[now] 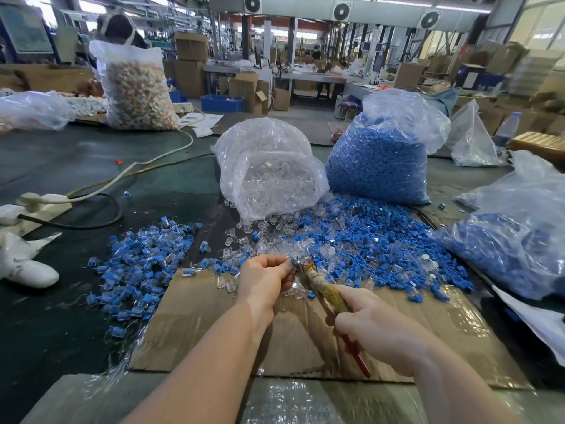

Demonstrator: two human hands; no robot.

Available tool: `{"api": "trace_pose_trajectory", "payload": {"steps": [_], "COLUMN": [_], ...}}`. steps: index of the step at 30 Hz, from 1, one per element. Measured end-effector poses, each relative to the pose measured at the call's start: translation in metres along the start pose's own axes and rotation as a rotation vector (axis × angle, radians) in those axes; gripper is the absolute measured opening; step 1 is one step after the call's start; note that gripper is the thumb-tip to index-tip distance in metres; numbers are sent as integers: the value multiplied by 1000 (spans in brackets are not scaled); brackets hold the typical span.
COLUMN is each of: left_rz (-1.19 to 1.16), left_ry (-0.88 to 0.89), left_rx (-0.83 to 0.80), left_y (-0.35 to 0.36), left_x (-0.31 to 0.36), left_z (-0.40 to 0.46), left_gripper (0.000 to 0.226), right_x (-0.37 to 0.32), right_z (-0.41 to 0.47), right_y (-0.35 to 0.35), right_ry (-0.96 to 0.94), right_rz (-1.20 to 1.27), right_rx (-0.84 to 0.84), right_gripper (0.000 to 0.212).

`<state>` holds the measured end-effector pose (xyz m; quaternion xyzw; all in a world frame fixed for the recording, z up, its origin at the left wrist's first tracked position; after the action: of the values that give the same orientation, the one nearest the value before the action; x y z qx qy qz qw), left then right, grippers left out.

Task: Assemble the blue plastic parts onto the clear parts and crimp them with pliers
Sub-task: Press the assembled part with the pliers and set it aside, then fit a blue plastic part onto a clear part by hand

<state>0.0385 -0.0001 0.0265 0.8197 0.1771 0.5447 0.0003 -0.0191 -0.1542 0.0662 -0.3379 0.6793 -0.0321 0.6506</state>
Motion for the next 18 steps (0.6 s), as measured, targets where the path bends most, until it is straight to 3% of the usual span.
{"api": "trace_pose_trajectory", "payload": {"steps": [7, 13, 15, 18], "left_rz": [-25, 4, 163, 491], "left_ry": [11, 48, 186, 417], "left_rx": [21, 106, 242, 467], "left_y": [1, -7, -19, -41], "left_x": [-3, -4, 1, 11], "left_z": [4, 6, 8, 10], "left_gripper": [9, 6, 5, 8], "right_x": [5, 15, 23, 41], "right_z": [5, 4, 6, 7], "right_y": [2, -1, -8, -22], "right_ry": [-58, 6, -14, 60], "right_rz": [-12, 344, 215, -277], "right_rx": [73, 237, 390, 589], "right_gripper": [23, 43, 43, 44]}}
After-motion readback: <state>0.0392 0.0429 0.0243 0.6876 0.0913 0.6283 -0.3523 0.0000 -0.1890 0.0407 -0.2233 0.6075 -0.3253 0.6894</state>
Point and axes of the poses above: each hand's wrist, its own z-axis towards the middle knuckle, its own y-axis out of the palm, x = y × z, the point moved 2 cm from there along z, towards the middle knuckle, and after that the axes turned 9 degrees about -y, right-handed, at the moved point
